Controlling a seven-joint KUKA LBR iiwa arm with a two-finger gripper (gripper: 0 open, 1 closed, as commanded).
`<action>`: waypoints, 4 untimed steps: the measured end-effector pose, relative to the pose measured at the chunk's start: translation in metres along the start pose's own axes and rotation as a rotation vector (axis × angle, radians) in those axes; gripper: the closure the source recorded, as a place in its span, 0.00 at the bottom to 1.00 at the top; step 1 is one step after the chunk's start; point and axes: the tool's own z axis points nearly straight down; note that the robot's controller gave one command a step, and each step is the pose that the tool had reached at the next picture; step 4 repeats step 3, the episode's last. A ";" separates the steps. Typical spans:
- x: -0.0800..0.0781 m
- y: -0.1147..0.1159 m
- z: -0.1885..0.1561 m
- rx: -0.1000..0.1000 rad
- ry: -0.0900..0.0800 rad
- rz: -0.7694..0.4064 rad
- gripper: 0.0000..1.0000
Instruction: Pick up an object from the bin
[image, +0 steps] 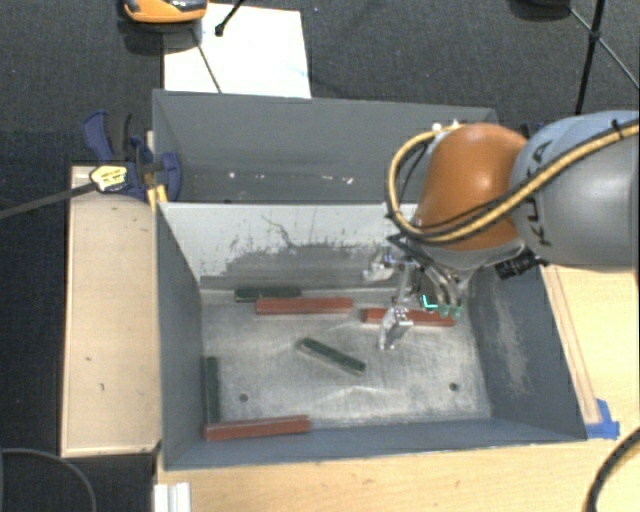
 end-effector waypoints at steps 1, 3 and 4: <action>0.010 -0.057 0.073 0.001 -0.010 0.078 1.00; 0.001 -0.046 -0.067 0.000 -0.002 0.073 1.00; 0.001 -0.046 -0.067 0.000 -0.002 0.073 1.00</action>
Offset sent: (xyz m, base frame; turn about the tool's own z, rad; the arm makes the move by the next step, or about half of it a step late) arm 0.0000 0.0000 0.0000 0.0000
